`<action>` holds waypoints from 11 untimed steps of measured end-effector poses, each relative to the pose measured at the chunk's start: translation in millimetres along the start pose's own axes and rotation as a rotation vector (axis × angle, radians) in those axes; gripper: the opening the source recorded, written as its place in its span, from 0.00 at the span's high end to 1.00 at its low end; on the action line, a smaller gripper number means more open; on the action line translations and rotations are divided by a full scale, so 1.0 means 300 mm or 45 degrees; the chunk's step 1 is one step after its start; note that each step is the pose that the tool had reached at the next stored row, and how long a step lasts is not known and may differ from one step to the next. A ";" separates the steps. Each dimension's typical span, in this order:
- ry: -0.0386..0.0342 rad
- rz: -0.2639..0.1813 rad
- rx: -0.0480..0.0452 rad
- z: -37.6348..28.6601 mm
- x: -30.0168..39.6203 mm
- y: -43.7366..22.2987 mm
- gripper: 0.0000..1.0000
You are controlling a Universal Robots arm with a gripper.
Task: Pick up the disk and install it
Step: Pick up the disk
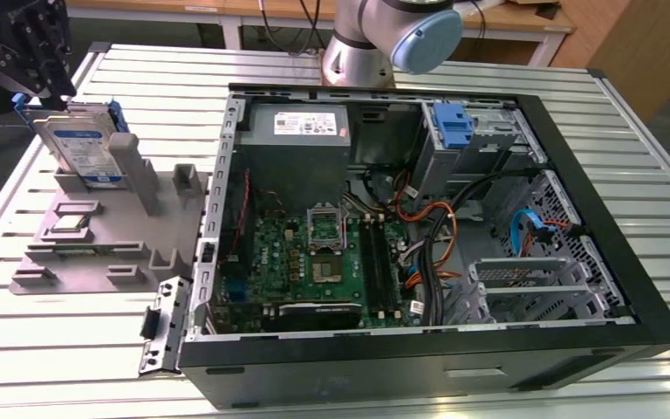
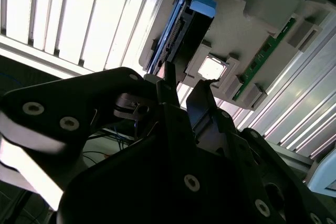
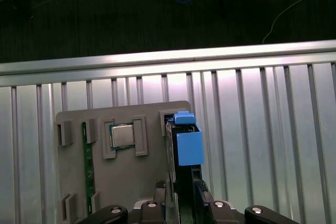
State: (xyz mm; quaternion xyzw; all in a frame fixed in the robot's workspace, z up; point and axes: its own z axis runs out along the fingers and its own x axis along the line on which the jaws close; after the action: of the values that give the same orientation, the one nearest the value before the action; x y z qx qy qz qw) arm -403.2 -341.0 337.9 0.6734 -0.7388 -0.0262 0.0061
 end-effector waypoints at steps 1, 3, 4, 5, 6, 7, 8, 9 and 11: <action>0.0000 0.000 0.000 0.000 0.000 0.000 0.64; 0.0000 0.000 0.000 0.000 0.000 0.000 0.64; 0.0000 0.000 0.000 0.000 0.000 0.000 0.64; 0.0000 0.000 0.000 0.000 0.000 0.000 0.64; 0.0000 -0.001 0.000 0.000 0.000 0.000 0.64; -0.0001 -0.001 0.000 0.000 0.000 0.000 0.64; -0.0016 -0.002 0.000 0.001 0.000 0.000 0.64; -0.0036 -0.005 0.001 0.001 0.000 0.000 0.64; -0.0077 -0.017 0.002 0.001 0.000 0.000 0.64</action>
State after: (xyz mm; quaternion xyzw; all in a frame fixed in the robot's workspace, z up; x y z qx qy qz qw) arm -403.2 -341.0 337.5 0.6782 -0.7343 -0.0278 0.0032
